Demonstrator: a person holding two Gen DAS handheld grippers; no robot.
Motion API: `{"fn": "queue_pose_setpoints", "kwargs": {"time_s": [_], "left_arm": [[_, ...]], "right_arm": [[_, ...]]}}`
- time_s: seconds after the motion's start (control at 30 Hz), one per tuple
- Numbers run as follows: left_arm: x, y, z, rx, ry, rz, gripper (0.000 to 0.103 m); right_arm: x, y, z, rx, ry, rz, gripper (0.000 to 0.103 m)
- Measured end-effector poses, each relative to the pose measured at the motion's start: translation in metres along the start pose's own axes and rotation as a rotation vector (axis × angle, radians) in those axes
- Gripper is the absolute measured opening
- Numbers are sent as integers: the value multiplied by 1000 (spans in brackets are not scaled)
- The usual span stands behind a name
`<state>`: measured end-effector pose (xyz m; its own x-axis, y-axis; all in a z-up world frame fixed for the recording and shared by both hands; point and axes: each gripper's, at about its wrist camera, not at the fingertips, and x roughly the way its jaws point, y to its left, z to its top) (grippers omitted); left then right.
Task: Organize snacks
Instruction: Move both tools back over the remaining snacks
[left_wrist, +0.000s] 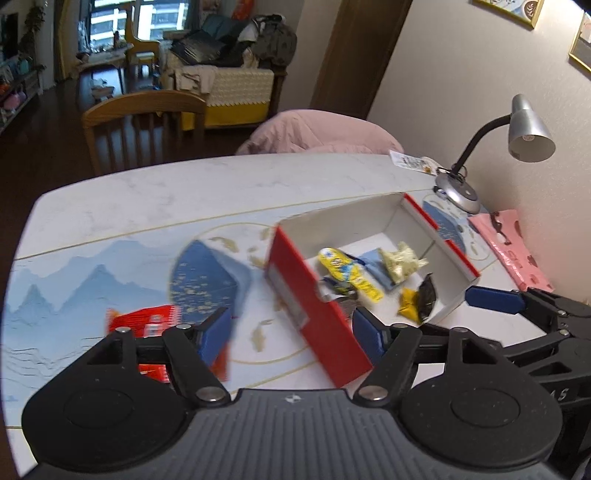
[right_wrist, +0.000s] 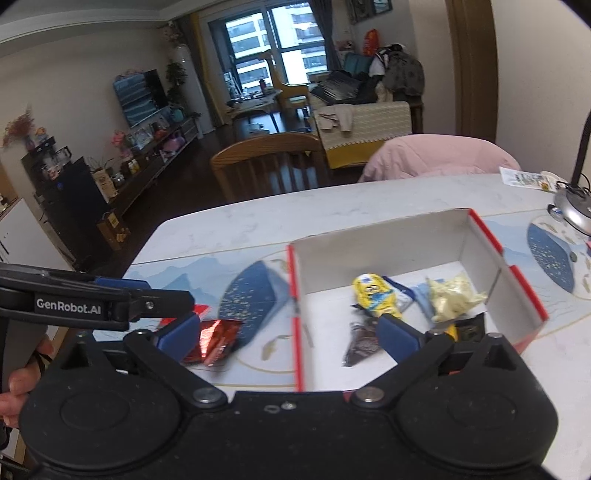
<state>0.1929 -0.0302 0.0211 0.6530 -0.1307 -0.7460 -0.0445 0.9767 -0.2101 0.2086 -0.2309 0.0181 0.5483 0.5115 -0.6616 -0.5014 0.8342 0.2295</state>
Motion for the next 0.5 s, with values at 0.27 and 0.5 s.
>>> {"fn": "queue_pose_setpoints", "kwargs": {"time_s": [0.27,0.5], "left_arm": [[-21,58,-21,-36,-35,76,81],[-4,107,-48,-141,54,141,81]], "right_arm": [[20,40,-20,-67,44,48,103],[56,75,-48,-192,139,106,103]]}}
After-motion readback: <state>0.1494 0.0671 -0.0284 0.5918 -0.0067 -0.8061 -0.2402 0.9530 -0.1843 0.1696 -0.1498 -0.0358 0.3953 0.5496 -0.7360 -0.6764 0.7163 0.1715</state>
